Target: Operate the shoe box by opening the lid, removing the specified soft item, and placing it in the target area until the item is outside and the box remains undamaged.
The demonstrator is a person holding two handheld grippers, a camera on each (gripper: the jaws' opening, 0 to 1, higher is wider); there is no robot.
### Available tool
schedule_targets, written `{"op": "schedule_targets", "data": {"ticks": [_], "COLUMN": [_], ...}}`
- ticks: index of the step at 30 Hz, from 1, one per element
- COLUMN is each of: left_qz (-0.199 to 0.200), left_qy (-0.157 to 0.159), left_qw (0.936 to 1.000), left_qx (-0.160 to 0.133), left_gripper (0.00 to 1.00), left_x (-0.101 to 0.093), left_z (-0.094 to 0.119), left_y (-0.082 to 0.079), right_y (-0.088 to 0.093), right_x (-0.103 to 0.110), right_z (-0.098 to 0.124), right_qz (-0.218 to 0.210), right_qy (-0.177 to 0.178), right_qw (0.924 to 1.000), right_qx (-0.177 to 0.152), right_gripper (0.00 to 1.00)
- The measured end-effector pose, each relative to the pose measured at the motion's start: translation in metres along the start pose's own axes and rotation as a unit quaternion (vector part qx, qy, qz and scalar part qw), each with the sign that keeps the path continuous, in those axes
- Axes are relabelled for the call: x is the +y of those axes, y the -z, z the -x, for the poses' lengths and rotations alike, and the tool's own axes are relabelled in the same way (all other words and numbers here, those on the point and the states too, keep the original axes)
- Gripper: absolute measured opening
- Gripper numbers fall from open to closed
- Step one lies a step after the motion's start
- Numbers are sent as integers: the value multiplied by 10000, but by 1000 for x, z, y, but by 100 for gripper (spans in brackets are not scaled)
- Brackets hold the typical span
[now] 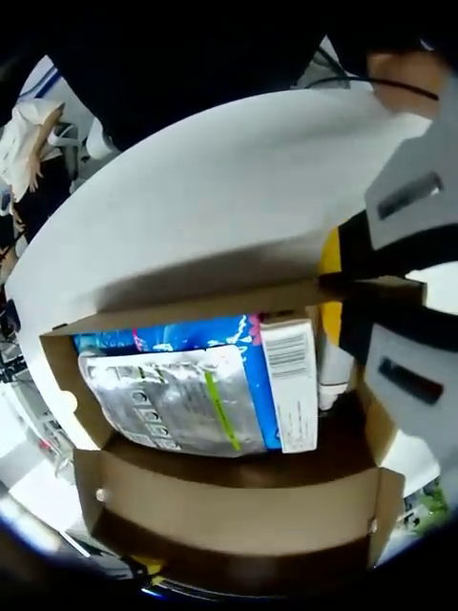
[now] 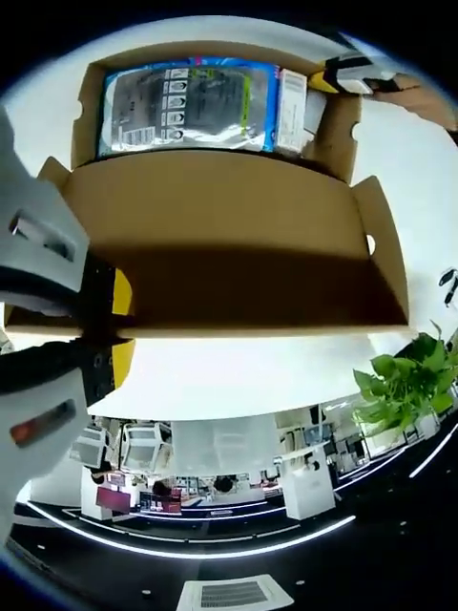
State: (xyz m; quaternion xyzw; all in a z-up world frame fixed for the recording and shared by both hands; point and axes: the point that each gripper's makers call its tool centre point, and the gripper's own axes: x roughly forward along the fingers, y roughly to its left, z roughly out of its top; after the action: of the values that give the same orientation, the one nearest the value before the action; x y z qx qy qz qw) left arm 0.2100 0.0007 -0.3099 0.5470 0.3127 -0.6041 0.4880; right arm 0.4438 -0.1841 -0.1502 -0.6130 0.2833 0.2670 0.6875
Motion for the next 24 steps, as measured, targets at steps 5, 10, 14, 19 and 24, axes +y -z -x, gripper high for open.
{"op": "schedule_targets", "data": {"ticks": [5,10,14,19,24], "left_qz": [4,18,2,30,23], "left_qy": [6,3,-5,20,22], "left_qw": [10000,10000,10000,10000,10000], "left_qx": [-9,-10,25,27,38], "left_gripper": [6,6,6,5,5], "left_x": [0,0,0,0,0], "left_z": [0,0,-1,-2,-2], "left_y": [0,0,0,0,0], "right_y": [0,1,1,1,2], "right_x": [1,1,2,6,7], "right_z": [-3,-7,-8,-9,-16], "right_qz": [-17,-40,-102,-129,-136], "right_qy": [-256,-541,-792,-1035,-1185], "right_qw": [9997,9985,9968,9945,9928], "right_qx": [7,43,51,16,65], "right_gripper": [3,3,3,3,3]}}
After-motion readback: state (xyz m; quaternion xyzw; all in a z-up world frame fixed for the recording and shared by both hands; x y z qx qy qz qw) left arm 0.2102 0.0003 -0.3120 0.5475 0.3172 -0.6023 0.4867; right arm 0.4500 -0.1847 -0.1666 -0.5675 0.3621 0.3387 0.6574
